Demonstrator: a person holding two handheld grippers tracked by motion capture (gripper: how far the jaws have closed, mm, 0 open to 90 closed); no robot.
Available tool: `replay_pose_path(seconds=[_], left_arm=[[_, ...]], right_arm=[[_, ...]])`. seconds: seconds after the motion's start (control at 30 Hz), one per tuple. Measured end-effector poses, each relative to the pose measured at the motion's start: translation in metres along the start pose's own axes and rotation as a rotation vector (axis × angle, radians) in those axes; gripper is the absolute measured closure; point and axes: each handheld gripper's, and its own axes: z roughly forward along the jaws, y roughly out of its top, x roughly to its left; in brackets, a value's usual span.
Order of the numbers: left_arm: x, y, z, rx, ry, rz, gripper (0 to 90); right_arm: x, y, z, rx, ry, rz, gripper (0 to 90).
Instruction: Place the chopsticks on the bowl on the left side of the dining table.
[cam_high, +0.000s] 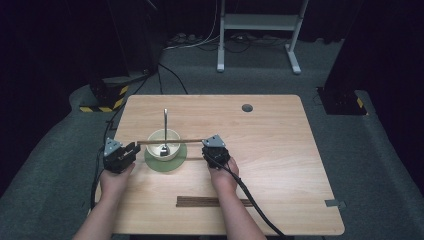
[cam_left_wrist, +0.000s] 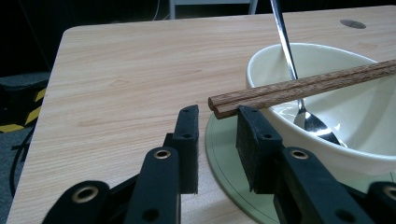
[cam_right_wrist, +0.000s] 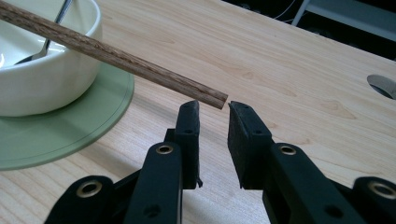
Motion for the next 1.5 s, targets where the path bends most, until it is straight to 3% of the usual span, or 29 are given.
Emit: replay_pose_path(seconds=[0.13,0.33,0.6,0.63,0.8,0.97,1.07,1.23,1.37,1.4,1.5], left_arm=[[0.000,0.000,0.000,-0.001,0.001,-0.011,69.4],[0.001,0.000,0.000,0.000,0.002,0.003,69.3],[0.001,-0.001,0.001,0.003,0.004,-0.011,66.8],[0.001,0.000,0.000,0.005,0.006,0.000,66.5],[-0.001,-0.001,-0.001,0.008,0.008,-0.004,64.2],[-0.004,0.000,-0.004,0.007,0.018,0.022,60.4],[-0.006,0.000,-0.006,0.004,0.013,0.016,57.1],[-0.018,-0.002,-0.014,0.001,0.012,0.030,54.5],[-0.024,-0.004,-0.019,0.026,0.019,0.027,52.2],[-0.023,-0.004,-0.020,0.039,0.025,0.043,51.9],[-0.026,-0.007,-0.020,0.098,0.029,0.036,50.2]], right_arm=[[0.000,0.001,0.001,0.000,-0.001,0.024,74.2],[-0.002,0.001,0.002,-0.007,-0.004,0.015,74.1],[-0.002,0.001,0.001,-0.006,-0.010,0.010,73.2],[0.000,0.001,0.001,-0.001,-0.008,0.025,72.3],[0.002,0.000,-0.001,-0.010,-0.003,0.003,70.6],[0.003,0.000,-0.007,-0.016,0.011,0.010,66.0],[0.002,0.000,-0.010,-0.019,0.017,0.004,62.5],[-0.004,-0.003,-0.021,-0.037,0.034,0.016,51.0],[-0.012,-0.009,-0.033,-0.025,0.051,0.016,44.3],[-0.015,-0.012,-0.036,-0.026,0.053,0.019,43.1],[-0.023,-0.021,-0.047,-0.010,0.071,0.036,39.4]])
